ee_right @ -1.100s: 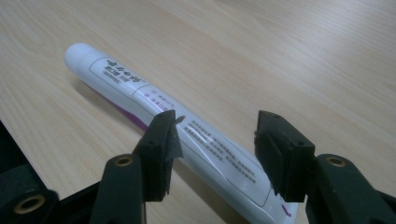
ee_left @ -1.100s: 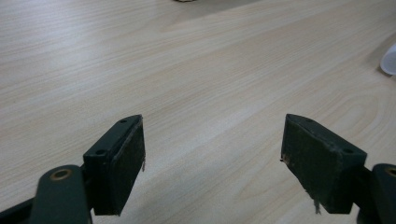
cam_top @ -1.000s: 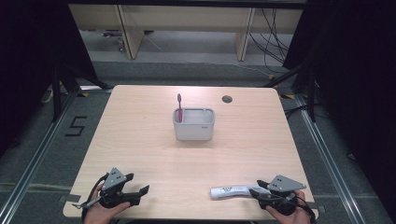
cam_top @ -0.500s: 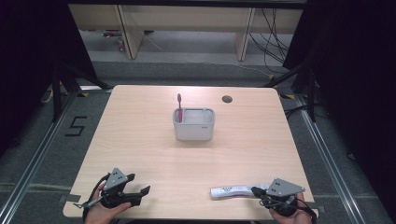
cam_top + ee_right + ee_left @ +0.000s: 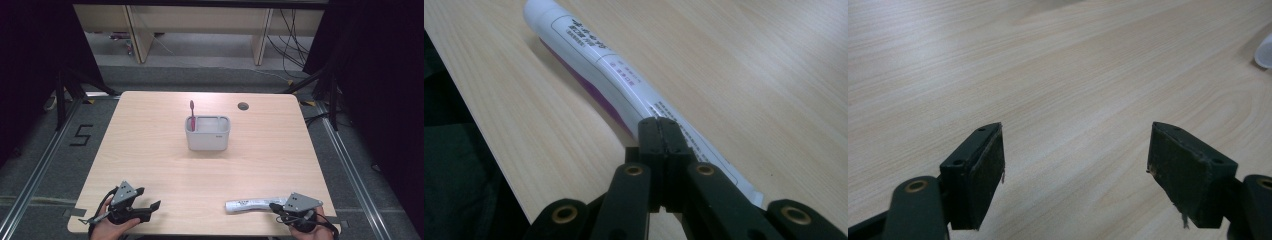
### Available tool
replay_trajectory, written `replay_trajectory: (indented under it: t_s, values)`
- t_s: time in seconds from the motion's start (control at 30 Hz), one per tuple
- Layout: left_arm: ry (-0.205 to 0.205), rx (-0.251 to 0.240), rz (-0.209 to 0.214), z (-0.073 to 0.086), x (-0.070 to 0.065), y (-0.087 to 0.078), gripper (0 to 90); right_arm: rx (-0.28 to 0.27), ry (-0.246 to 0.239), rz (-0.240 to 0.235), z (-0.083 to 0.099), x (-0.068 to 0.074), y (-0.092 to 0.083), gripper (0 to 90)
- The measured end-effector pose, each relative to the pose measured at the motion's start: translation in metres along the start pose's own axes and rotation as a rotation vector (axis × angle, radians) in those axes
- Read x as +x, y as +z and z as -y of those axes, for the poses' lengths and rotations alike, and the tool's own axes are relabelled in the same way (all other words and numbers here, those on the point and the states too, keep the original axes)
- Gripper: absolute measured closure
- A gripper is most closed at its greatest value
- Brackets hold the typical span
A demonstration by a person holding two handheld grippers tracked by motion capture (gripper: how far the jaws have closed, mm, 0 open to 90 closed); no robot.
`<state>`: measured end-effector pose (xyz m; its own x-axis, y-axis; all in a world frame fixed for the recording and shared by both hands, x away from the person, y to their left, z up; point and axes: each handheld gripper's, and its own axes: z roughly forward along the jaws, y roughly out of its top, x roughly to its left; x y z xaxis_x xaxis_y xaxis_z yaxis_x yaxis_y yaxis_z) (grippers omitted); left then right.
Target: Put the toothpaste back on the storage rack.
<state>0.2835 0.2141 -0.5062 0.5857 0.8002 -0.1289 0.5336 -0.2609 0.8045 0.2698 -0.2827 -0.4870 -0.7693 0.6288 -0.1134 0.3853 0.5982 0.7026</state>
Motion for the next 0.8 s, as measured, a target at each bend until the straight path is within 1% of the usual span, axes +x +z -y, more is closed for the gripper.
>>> replay_trajectory:
  t_s: [0.03, 0.1, 0.2, 0.23, 0.3, 0.33, 0.37, 0.4, 0.43, 0.47, 0.5, 0.57, 0.63, 0.7, 0.77, 0.8]
  values:
    - [-0.007, -0.007, 0.001, 0.000, -0.001, 0.001, 22.4, 0.003, -0.003, 0.005, 0.000, 0.000, 0.000, 90.0]
    - [-0.004, -0.012, 0.003, 0.000, 0.000, 0.000, 22.4, 0.015, -0.012, 0.014, 0.000, -0.001, 0.001, 90.0]
    - [-0.005, -0.013, 0.003, 0.000, -0.001, 0.000, 22.4, 0.024, -0.007, 0.023, 0.000, -0.002, 0.002, 90.0]
    - [-0.004, -0.012, 0.003, 0.000, -0.001, 0.000, 22.4, 0.029, -0.006, 0.029, 0.000, -0.002, 0.002, 90.0]
    - [0.007, -0.004, 0.004, 0.000, 0.000, 0.000, 22.5, 0.029, -0.021, 0.036, -0.001, -0.004, 0.004, 90.0]
    - [0.008, -0.004, 0.004, 0.000, 0.000, 0.000, 22.5, 0.039, -0.005, 0.038, -0.002, -0.003, 0.004, 90.0]
    - [0.008, -0.004, 0.004, 0.000, 0.000, 0.000, 22.5, 0.037, -0.007, 0.039, -0.003, -0.004, 0.005, 90.0]
    - [0.004, -0.005, 0.004, 0.000, 0.000, 0.000, 22.5, 0.032, -0.023, 0.041, -0.004, -0.006, 0.007, 90.0]
    - [0.004, -0.004, 0.004, 0.000, 0.000, 0.000, 22.5, 0.031, -0.022, 0.040, -0.004, -0.006, 0.007, 90.0]
    - [-0.004, -0.012, 0.001, 0.000, -0.001, 0.001, 22.5, 0.033, -0.030, 0.041, -0.005, -0.007, 0.008, 90.0]
    - [-0.004, -0.010, 0.002, 0.000, -0.001, 0.001, 22.5, 0.040, -0.024, 0.040, -0.006, -0.007, 0.010, 90.0]
    - [0.008, -0.005, 0.004, 0.000, 0.000, 0.000, 22.6, 0.050, -0.033, 0.046, -0.009, -0.008, 0.013, 90.0]
    - [0.006, -0.004, 0.001, 0.000, -0.001, 0.000, 22.6, 0.055, -0.026, 0.049, -0.012, -0.009, 0.015, 90.0]
    - [0.008, -0.006, 0.005, 0.000, -0.001, 0.000, 22.6, 0.052, -0.023, 0.039, -0.014, -0.010, 0.017, 90.0]
    - [0.012, -0.001, 0.007, 0.001, -0.001, 0.000, 22.7, 0.051, -0.035, 0.036, -0.016, -0.012, 0.019, 90.0]
    - [0.033, 0.019, 0.009, 0.000, 0.001, -0.001, 22.7, 0.055, -0.030, 0.040, -0.017, -0.013, 0.020, 90.0]
